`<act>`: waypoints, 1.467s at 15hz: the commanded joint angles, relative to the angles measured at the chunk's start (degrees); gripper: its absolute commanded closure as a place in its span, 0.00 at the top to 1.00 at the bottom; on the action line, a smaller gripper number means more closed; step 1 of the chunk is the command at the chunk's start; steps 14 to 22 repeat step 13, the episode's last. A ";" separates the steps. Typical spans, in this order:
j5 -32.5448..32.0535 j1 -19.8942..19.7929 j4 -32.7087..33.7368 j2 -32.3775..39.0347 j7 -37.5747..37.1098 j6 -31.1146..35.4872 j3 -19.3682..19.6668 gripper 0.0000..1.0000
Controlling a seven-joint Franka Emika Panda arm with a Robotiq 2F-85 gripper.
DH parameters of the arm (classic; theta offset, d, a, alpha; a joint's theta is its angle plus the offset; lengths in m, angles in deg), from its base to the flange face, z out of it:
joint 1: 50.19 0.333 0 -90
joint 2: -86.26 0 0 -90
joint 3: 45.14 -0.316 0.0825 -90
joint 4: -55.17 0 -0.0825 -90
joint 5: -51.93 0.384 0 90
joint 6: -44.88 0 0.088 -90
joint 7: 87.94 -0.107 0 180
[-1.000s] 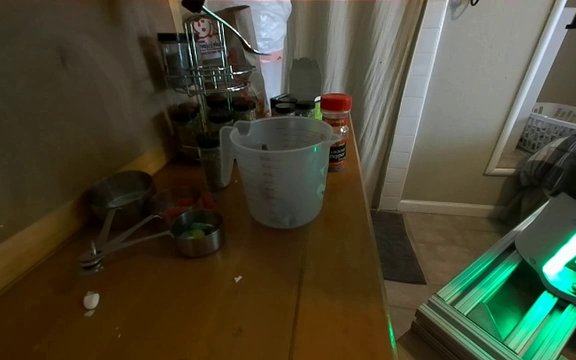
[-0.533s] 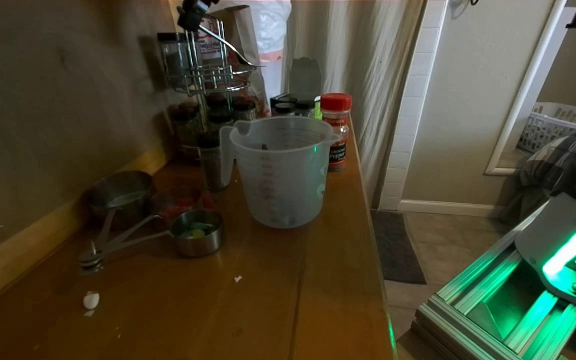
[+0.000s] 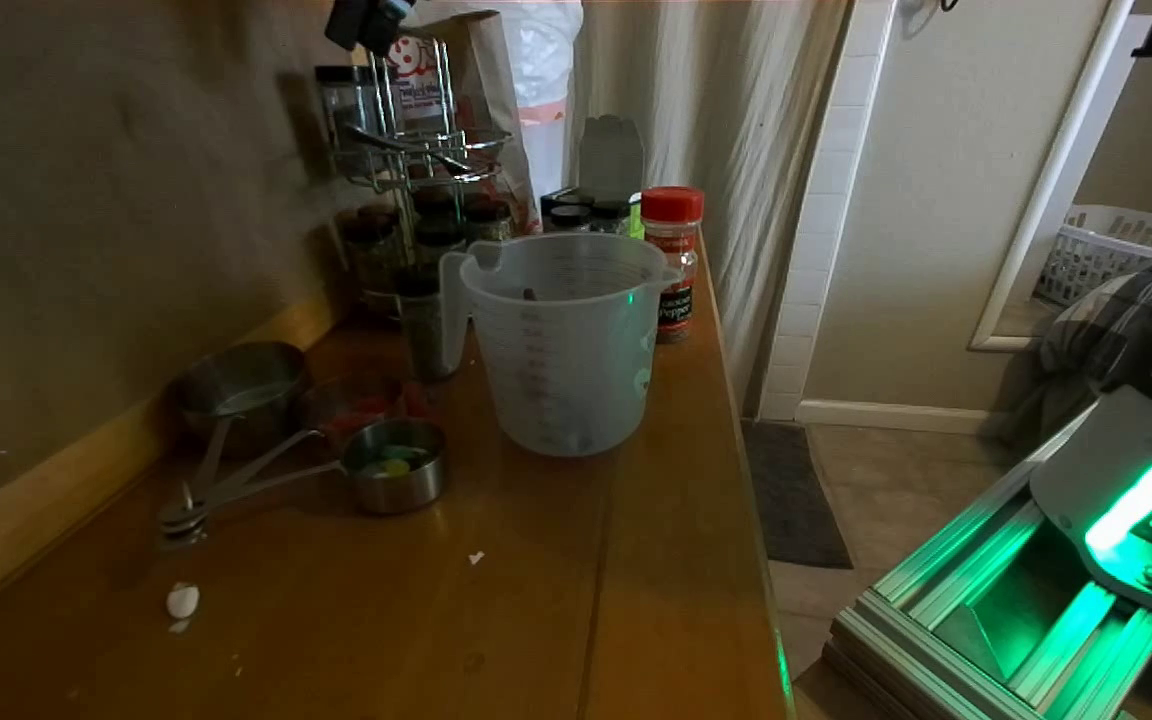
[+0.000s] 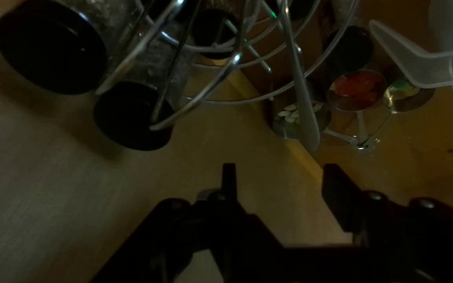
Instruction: Pick up a fork and put it on the spice rack
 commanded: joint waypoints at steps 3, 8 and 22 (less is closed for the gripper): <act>7.72 -0.98 1.48 -1.70 1.52 4.04 1.13 1.00; 11.66 -4.64 -0.60 -7.99 4.19 -9.99 6.99 1.00; 11.50 -7.69 -0.19 -9.51 10.22 -20.64 11.07 1.00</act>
